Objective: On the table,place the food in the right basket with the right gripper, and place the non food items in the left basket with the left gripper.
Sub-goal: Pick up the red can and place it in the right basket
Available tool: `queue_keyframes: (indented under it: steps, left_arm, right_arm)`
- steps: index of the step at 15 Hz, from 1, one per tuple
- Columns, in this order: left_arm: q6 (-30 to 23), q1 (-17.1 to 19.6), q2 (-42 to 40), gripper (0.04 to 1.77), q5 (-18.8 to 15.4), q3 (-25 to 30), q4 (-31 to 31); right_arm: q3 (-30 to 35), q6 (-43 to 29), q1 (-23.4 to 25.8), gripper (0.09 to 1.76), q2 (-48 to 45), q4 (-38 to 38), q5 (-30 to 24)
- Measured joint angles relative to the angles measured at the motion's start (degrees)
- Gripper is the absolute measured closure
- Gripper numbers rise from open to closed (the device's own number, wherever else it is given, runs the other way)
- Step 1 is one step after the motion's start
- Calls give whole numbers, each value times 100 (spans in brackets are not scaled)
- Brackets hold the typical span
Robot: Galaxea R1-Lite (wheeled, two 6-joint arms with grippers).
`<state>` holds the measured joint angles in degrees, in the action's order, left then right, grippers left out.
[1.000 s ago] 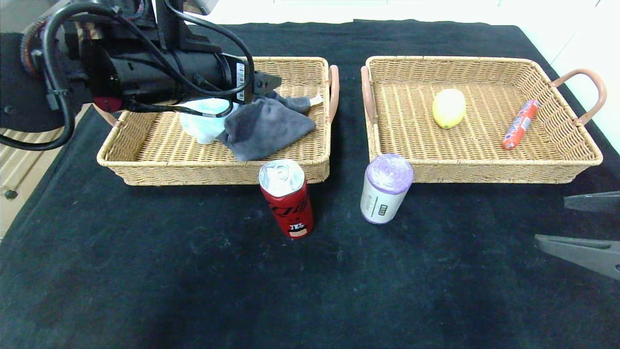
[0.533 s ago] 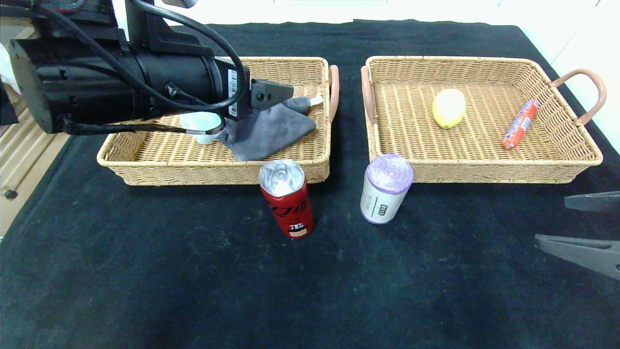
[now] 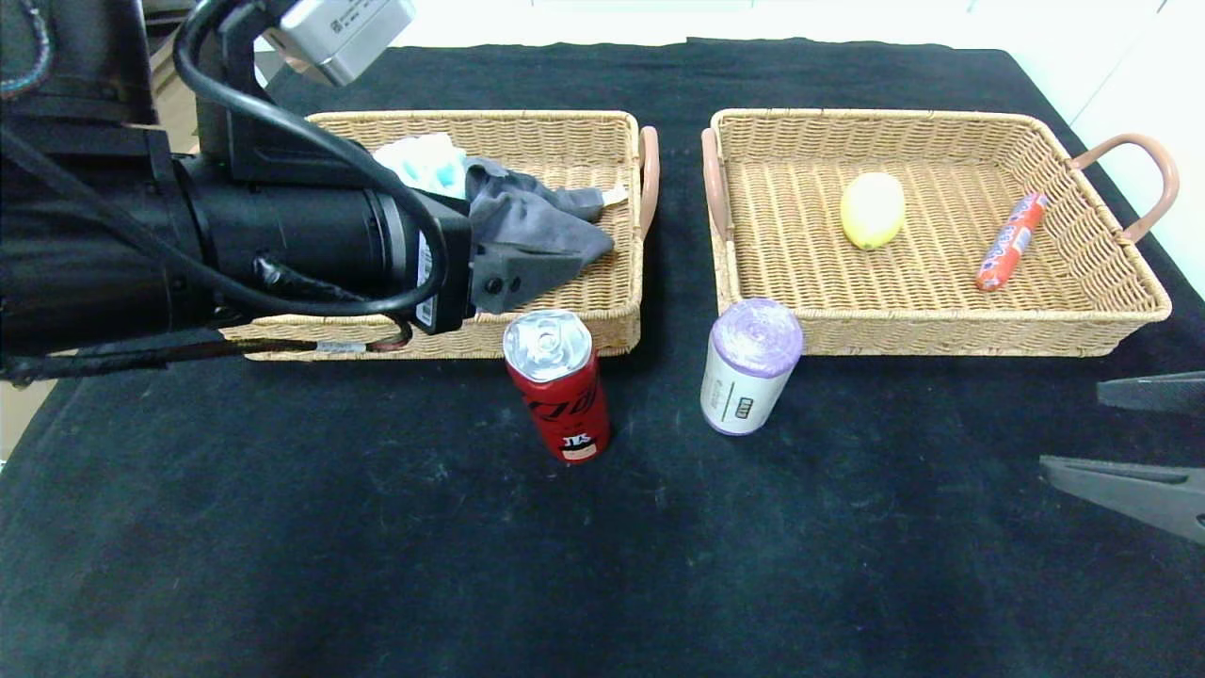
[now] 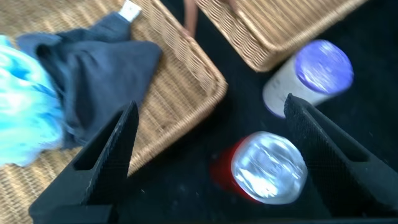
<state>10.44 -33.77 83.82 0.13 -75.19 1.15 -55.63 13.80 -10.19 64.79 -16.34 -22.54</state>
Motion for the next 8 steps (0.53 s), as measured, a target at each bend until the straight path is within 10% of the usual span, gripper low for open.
queue_keyframes:
  steps: [8]
  left_arm:
    - [15,-486,-378,11,-13,744,212]
  right_arm:
    - [0,0,0,14,-18,-2,0]
